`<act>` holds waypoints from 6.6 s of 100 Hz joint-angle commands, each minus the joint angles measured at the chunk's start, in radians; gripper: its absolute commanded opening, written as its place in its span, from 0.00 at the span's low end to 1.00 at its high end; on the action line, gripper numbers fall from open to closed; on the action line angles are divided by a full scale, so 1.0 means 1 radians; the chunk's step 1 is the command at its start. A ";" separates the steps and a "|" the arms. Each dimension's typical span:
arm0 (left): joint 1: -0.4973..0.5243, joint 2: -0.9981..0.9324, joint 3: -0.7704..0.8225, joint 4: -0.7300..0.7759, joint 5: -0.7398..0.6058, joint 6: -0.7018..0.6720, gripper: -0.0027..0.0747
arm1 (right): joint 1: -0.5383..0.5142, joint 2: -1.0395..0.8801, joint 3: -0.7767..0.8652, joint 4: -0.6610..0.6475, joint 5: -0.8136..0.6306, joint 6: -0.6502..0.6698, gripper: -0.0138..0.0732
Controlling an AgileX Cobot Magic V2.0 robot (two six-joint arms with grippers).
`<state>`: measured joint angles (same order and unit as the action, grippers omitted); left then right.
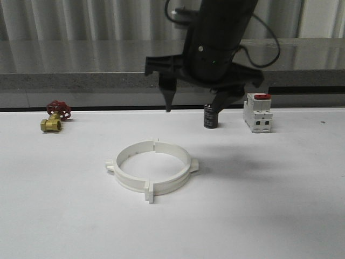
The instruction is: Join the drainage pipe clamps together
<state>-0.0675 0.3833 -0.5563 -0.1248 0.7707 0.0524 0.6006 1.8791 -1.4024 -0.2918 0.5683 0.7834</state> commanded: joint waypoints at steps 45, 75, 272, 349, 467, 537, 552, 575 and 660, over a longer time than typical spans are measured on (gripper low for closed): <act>0.001 0.008 -0.026 -0.017 -0.064 -0.002 0.01 | -0.318 -0.536 0.360 -0.149 -0.052 -0.059 0.83; 0.001 0.008 -0.026 -0.017 -0.064 -0.002 0.01 | -0.354 -0.865 0.629 -0.165 -0.055 -0.063 0.83; 0.001 0.008 -0.026 -0.017 -0.064 -0.002 0.01 | -0.474 -1.672 1.054 0.062 -0.060 -0.545 0.08; 0.001 0.008 -0.026 -0.017 -0.062 -0.002 0.01 | -0.586 -1.909 1.413 0.346 -0.491 -0.768 0.08; 0.001 0.008 -0.026 -0.014 -0.062 0.002 0.01 | -0.551 -1.909 1.413 0.346 -0.506 -0.768 0.08; 0.001 -0.379 0.420 0.060 -0.559 0.005 0.01 | -0.551 -1.909 1.413 0.346 -0.506 -0.768 0.08; -0.005 -0.409 0.507 0.068 -0.629 0.005 0.01 | -0.551 -1.909 1.413 0.346 -0.506 -0.768 0.08; -0.009 -0.409 0.575 0.069 -0.771 0.005 0.01 | -0.551 -1.909 1.413 0.346 -0.506 -0.768 0.08; -0.009 -0.409 0.602 0.069 -0.792 0.005 0.01 | -0.551 -1.909 1.413 0.346 -0.506 -0.768 0.08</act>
<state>-0.0692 -0.0045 0.0000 -0.0537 0.0619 0.0564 0.0488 -0.0107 0.0270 0.0525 0.1432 0.0206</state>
